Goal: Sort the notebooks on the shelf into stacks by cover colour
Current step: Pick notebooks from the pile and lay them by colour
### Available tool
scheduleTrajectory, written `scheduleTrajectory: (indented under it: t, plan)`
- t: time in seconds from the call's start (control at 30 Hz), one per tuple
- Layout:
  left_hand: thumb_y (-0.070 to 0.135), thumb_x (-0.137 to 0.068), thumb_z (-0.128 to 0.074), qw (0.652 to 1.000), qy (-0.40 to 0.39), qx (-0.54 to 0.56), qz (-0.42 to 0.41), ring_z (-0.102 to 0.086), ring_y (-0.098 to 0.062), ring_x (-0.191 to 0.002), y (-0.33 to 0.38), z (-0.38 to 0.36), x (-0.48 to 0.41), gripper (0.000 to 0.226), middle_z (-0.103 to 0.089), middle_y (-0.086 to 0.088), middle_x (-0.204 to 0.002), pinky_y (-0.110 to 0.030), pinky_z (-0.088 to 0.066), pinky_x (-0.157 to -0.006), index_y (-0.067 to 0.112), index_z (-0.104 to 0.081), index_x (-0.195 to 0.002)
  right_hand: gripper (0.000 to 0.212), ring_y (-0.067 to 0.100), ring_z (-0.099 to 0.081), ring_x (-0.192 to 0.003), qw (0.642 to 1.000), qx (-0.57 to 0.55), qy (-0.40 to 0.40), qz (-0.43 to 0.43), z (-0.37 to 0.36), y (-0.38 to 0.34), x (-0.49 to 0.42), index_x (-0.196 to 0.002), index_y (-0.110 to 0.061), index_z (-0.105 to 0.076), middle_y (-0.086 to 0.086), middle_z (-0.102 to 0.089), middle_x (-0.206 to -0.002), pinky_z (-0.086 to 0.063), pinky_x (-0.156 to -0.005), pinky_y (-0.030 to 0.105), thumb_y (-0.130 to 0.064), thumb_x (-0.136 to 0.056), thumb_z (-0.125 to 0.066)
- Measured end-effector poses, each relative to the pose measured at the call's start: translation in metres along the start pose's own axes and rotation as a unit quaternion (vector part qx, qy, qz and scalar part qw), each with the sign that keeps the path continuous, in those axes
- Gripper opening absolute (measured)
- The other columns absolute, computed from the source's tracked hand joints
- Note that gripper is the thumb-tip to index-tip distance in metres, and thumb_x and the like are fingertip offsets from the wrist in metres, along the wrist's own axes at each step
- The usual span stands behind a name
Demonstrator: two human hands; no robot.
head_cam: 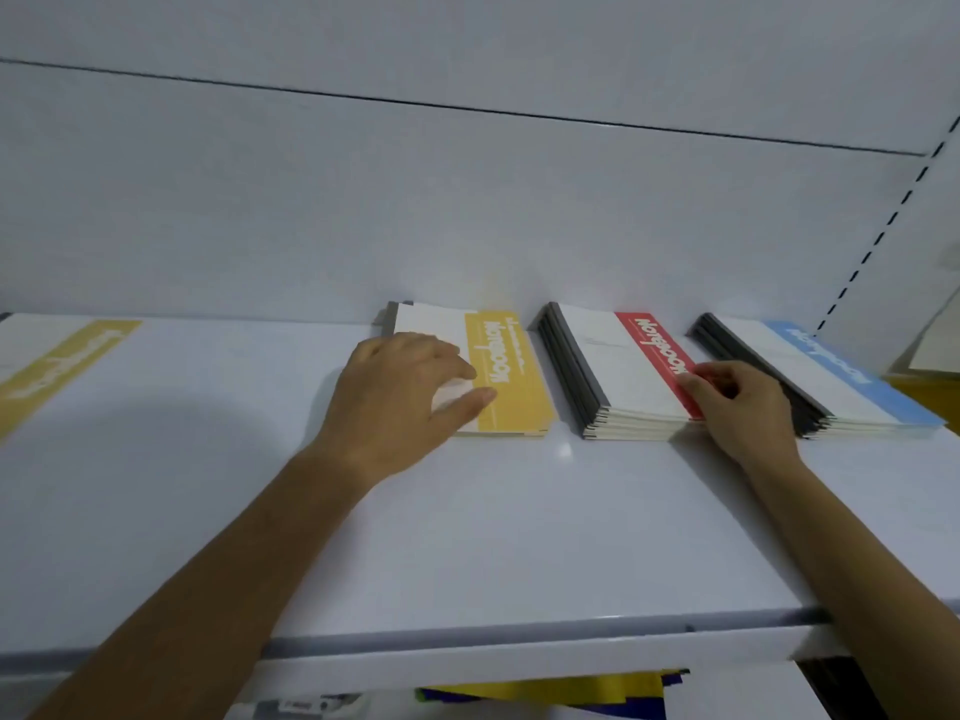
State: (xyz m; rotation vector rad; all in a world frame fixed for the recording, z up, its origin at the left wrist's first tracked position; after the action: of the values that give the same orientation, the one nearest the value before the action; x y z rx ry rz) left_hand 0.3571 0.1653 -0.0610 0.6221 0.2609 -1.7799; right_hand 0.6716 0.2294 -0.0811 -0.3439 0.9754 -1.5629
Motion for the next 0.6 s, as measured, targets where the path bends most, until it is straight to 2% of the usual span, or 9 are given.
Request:
scheduleTrajectory:
  t: [0.07,0.13,0.27,0.4,0.5,0.6]
  plan:
    - [0.076,-0.077,-0.017,0.996,-0.069,-0.048,-0.023,-0.056,-0.009,-0.114,0.003,-0.003,-0.001,0.073,-0.064,0.017,-0.119,-0.032,-0.037,-0.091,0.035,-0.068,-0.110,0.032,0.019,-0.061,-0.097,1.000,0.014,0.006,0.009,-0.002,0.003,-0.002,-0.117,-0.013,-0.063,0.008,-0.066,-0.116,-0.049,-0.085,0.036,-0.030,-0.091,-0.060]
    - [0.079,-0.072,-0.012,0.995,-0.080,-0.050,-0.019,-0.054,-0.008,-0.118,0.002,-0.003,-0.001,0.081,-0.061,0.018,-0.125,-0.029,-0.037,-0.091,0.036,-0.064,-0.117,0.030,0.019,-0.061,-0.098,1.000,0.024,0.011,0.007,-0.003,0.004,-0.003,-0.116,-0.016,-0.064,0.007,-0.067,-0.115,-0.048,-0.085,0.036,-0.033,-0.091,-0.059]
    - [0.083,-0.063,-0.010,0.992,-0.113,-0.045,-0.013,-0.041,-0.006,-0.131,0.000,-0.004,-0.002,0.092,-0.046,0.018,-0.142,-0.030,-0.033,-0.102,0.040,-0.051,-0.132,0.045,0.020,-0.059,-0.098,0.998,0.059,0.011,0.026,-0.004,0.000,0.002,-0.119,-0.017,-0.061,0.004,-0.065,-0.116,-0.046,-0.081,0.035,-0.050,-0.089,-0.055]
    - [0.078,-0.070,-0.010,0.991,-0.120,-0.043,-0.045,-0.039,-0.007,-0.133,0.000,-0.008,0.000,0.086,-0.043,0.014,-0.145,-0.028,-0.030,-0.104,0.038,-0.047,-0.136,0.050,0.013,-0.053,-0.090,0.996,0.077,0.000,0.040,-0.006,-0.002,0.004,-0.122,-0.017,-0.057,0.002,-0.064,-0.115,-0.046,-0.079,0.034,-0.053,-0.089,-0.052]
    - [0.083,-0.075,-0.010,0.994,-0.091,-0.025,-0.053,-0.047,-0.011,-0.128,-0.002,-0.012,0.001,0.087,-0.052,0.011,-0.139,-0.030,-0.036,-0.100,0.034,-0.056,-0.131,0.045,0.014,-0.054,-0.087,0.996,0.080,-0.009,0.046,-0.005,-0.001,0.003,-0.123,-0.016,-0.057,0.003,-0.065,-0.113,-0.047,-0.075,0.033,-0.048,-0.091,-0.052]
    - [0.078,-0.082,-0.009,0.995,-0.073,-0.018,-0.061,-0.052,-0.013,-0.122,-0.004,-0.015,0.001,0.082,-0.058,0.009,-0.133,-0.031,-0.041,-0.095,0.031,-0.061,-0.126,0.045,0.015,-0.057,-0.085,0.995,0.078,-0.016,0.057,-0.006,0.001,0.003,-0.123,-0.014,-0.057,0.004,-0.065,-0.112,-0.048,-0.072,0.032,-0.047,-0.093,-0.050]
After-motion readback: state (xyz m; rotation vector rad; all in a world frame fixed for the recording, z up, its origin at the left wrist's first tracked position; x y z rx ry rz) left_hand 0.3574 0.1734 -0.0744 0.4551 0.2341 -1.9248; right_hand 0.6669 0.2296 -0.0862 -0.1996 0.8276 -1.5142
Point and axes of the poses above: each hand's wrist, its own x-axis away from the middle knuckle, its own z-axis out of the back of the hand, y = z × x, the point moved 1 cm from there along -x, towards the middle knuckle
